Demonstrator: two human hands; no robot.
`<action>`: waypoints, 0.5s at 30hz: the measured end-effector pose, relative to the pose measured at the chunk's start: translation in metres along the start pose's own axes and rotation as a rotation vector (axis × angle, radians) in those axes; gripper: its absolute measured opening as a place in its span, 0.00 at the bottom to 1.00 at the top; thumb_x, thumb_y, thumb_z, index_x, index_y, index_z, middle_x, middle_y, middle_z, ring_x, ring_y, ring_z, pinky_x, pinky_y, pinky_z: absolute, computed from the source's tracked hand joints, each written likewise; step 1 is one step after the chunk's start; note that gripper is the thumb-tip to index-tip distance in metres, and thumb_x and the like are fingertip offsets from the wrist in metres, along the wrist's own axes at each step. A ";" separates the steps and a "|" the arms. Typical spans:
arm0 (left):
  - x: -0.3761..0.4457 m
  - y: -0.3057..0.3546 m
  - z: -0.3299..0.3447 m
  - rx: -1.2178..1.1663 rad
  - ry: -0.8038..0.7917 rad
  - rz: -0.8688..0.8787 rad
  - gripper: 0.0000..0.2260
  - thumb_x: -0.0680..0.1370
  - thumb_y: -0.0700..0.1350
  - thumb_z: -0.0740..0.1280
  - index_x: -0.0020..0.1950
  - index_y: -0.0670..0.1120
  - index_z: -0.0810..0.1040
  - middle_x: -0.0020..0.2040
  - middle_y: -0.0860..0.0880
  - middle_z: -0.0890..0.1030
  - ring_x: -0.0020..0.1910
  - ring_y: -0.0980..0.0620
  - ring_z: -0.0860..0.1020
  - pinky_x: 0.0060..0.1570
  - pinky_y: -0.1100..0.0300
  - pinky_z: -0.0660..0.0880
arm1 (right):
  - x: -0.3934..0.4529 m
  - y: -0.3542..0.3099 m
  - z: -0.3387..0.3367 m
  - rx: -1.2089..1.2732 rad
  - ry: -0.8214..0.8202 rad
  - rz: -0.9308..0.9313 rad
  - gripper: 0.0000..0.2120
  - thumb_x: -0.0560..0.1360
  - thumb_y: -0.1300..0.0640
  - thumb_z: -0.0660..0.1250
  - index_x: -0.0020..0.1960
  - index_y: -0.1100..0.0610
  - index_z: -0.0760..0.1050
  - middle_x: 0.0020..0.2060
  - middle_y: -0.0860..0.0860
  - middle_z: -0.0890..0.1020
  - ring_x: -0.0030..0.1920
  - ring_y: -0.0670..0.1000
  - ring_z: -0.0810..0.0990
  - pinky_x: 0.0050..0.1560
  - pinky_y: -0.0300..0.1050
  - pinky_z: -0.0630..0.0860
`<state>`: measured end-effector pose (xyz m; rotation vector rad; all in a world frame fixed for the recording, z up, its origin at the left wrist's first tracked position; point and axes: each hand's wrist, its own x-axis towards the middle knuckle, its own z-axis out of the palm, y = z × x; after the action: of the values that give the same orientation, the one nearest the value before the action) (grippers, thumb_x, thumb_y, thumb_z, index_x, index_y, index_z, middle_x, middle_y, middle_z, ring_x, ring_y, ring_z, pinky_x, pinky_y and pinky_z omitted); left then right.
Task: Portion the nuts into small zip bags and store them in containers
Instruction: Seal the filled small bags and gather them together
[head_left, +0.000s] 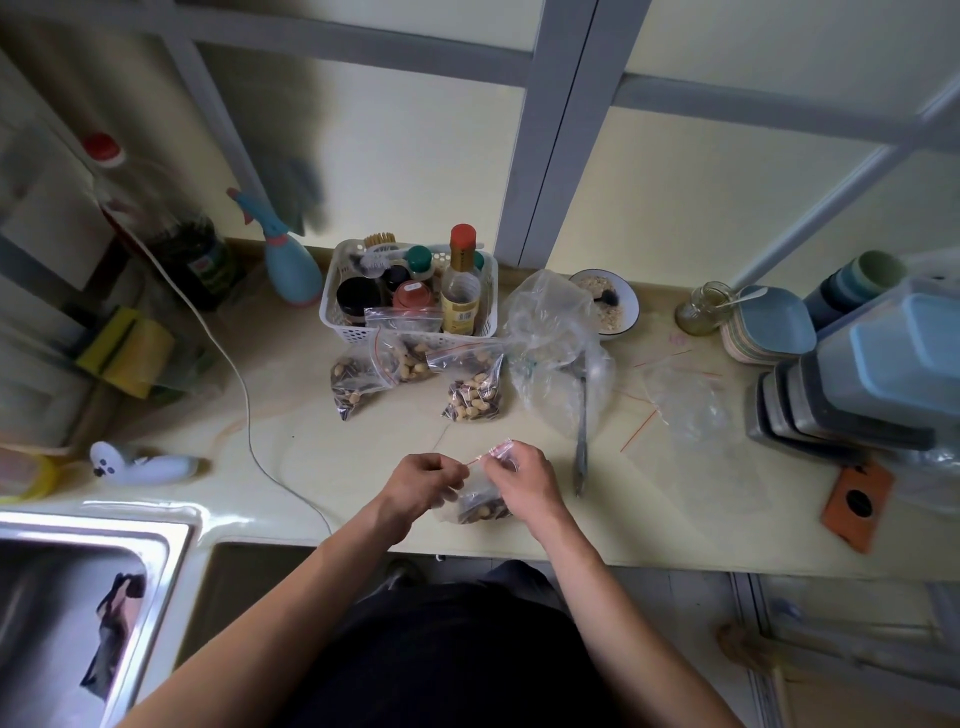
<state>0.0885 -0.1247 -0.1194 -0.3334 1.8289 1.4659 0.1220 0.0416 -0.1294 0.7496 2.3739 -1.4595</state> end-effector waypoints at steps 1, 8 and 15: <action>0.001 0.001 0.002 0.008 0.012 0.012 0.05 0.79 0.41 0.68 0.47 0.40 0.82 0.37 0.48 0.80 0.35 0.52 0.76 0.36 0.63 0.70 | 0.001 0.000 -0.003 -0.017 0.004 -0.007 0.13 0.74 0.50 0.68 0.41 0.60 0.77 0.31 0.48 0.76 0.33 0.47 0.70 0.34 0.42 0.69; 0.003 0.009 0.022 -0.022 0.096 0.069 0.09 0.79 0.42 0.69 0.46 0.36 0.82 0.37 0.48 0.80 0.33 0.52 0.77 0.35 0.62 0.71 | 0.010 0.005 -0.022 0.109 -0.073 -0.016 0.13 0.70 0.44 0.72 0.45 0.53 0.84 0.40 0.46 0.86 0.42 0.45 0.83 0.41 0.43 0.77; 0.003 0.012 0.038 0.023 0.156 0.050 0.09 0.77 0.42 0.69 0.46 0.35 0.82 0.36 0.47 0.81 0.32 0.53 0.78 0.34 0.63 0.71 | 0.019 0.002 -0.036 0.062 -0.152 0.020 0.12 0.71 0.50 0.74 0.41 0.59 0.81 0.32 0.47 0.82 0.33 0.46 0.78 0.34 0.43 0.75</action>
<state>0.0944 -0.0853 -0.1148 -0.4030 1.9888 1.4881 0.1094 0.0799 -0.1231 0.6498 2.2122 -1.5305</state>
